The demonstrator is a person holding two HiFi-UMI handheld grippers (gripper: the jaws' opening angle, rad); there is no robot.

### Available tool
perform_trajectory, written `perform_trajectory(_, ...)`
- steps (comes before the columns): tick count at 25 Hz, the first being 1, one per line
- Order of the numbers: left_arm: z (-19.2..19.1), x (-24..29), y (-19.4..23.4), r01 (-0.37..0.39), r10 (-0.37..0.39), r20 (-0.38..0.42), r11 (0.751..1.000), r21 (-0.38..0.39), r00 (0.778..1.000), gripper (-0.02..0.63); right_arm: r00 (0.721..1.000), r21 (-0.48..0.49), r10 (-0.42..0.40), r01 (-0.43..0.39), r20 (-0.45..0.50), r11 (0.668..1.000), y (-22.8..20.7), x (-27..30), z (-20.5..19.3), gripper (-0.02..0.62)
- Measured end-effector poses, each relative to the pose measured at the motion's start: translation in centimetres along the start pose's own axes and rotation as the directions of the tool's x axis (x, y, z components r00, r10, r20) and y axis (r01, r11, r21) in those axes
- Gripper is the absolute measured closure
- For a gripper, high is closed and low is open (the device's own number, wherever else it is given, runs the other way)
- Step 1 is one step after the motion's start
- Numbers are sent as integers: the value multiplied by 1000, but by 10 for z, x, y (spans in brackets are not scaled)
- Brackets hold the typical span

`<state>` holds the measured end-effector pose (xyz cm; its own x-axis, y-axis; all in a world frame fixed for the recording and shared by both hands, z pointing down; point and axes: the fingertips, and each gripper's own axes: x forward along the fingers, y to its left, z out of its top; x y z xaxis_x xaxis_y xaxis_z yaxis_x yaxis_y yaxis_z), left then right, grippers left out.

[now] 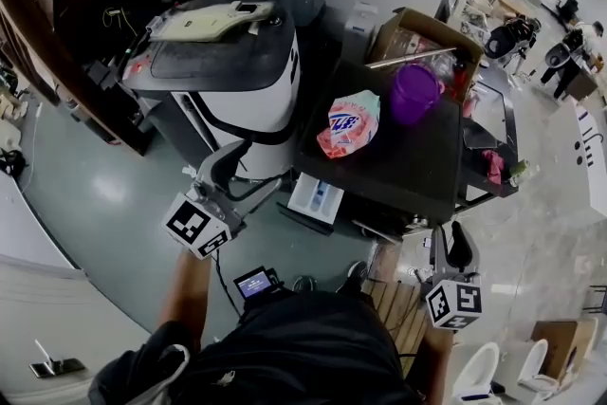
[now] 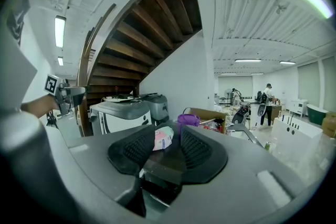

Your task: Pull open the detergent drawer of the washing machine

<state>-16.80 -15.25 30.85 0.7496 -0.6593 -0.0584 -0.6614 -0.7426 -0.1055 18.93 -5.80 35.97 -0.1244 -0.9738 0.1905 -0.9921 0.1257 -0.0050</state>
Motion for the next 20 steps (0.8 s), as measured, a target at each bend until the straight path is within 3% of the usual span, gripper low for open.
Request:
perform_trajectory(5, 1, 5, -12, 43, -43, 3, 999, 11, 999, 227, 1000, -1, -11, 11, 3, 1000, 2, -2, 1, 445)
perform_trajectory(20, -15, 4, -9, 48, -49, -17, 999, -23, 999, 227, 1000, -10, -19, 19, -12, 1000, 3, 1, 2, 445)
